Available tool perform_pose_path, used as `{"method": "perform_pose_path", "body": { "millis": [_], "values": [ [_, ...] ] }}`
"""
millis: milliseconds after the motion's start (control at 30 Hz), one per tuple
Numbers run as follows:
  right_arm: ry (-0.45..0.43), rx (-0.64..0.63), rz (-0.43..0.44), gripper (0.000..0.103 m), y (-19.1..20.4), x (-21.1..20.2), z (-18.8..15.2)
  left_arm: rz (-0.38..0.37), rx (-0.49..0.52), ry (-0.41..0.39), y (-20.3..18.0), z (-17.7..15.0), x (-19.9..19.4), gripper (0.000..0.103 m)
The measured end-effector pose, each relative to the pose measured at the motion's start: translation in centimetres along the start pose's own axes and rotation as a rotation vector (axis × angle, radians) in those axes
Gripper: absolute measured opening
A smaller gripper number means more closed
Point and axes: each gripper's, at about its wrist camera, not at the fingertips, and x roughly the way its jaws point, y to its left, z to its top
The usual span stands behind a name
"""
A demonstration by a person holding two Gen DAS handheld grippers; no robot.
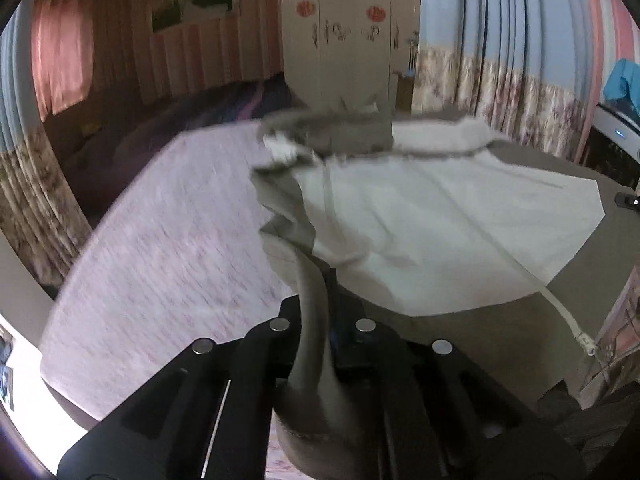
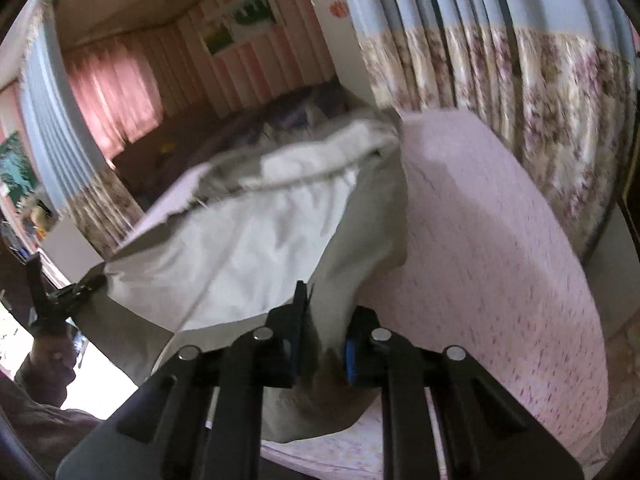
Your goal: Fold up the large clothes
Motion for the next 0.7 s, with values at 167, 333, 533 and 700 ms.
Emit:
{"method": "perform_pose_path", "body": {
  "millis": [167,333,533,700],
  "values": [
    [-0.076,0.002,0.091,0.015,1.9,-2.4,3.6,0.020,-0.035,-0.050,2.4,4.1,-2.6,0.001],
    [-0.057,-0.035,0.079,0.018,3.2,-3.4,4.9,0.070,0.012,-0.051,2.8,6.1,-4.4,0.003],
    [-0.087,-0.064,-0.161,0.067,2.2,-4.3,3.7,0.093,-0.018,0.035,2.5,4.6,-2.6,0.038],
    [0.005,0.014,-0.168,0.068,-1.4,-1.9,1.1,0.138,-0.037,-0.033,2.7,2.9,-3.4,0.100]
  ]
}}
